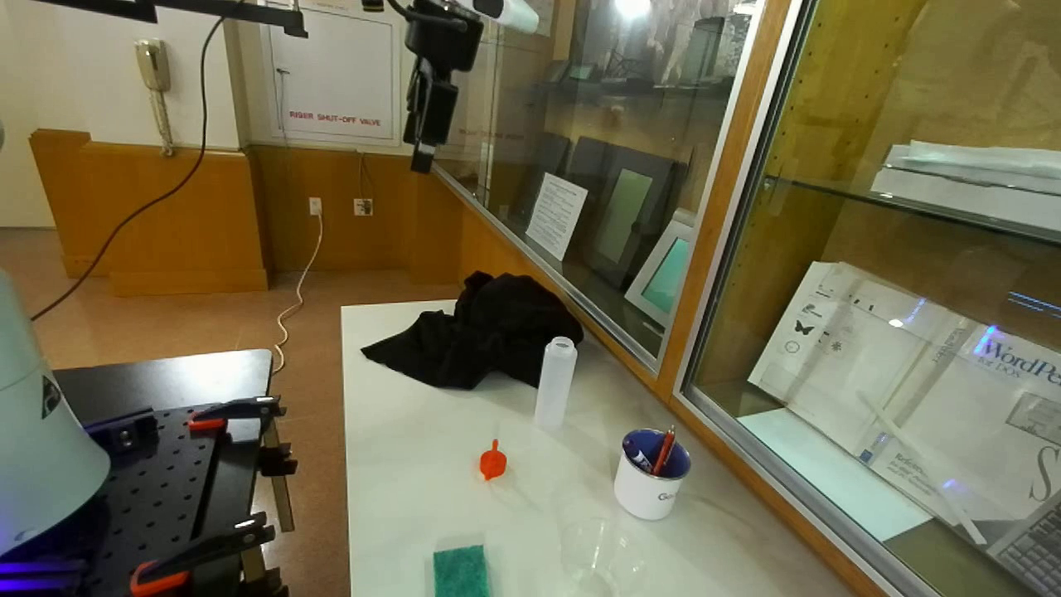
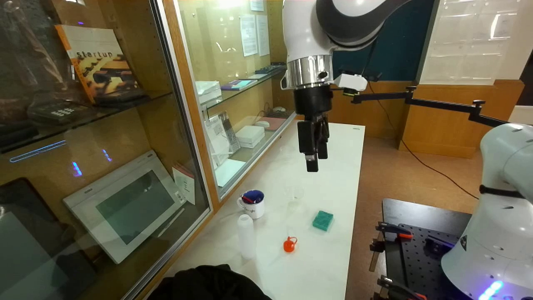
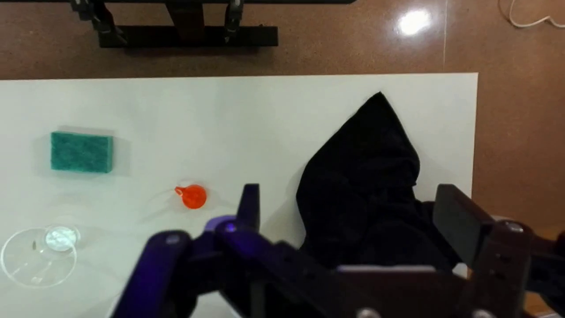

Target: Remove the marker and pen from the white cup and put them in the plastic cup

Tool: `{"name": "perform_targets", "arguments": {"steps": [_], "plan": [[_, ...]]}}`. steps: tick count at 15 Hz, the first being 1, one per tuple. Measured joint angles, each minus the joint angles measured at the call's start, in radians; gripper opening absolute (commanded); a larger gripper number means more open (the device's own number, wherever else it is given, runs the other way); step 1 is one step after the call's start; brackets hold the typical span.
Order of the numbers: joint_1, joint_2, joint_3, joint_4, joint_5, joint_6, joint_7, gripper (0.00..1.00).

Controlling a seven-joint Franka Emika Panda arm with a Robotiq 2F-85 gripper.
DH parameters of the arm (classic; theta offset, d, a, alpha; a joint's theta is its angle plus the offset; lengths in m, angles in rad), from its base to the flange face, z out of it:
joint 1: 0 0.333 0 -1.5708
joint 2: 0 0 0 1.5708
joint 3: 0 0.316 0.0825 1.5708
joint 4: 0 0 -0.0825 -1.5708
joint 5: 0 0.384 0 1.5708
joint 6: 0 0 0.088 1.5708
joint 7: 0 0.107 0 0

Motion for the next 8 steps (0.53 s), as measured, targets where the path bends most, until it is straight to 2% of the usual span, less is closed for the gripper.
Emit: {"name": "perform_targets", "arguments": {"steps": [4,8], "plan": [[-0.054,0.052,-0.004,0.052,-0.060,0.069,0.025,1.00],[-0.099,0.157,-0.034,0.128,-0.111,0.122,0.032,1.00]]}}
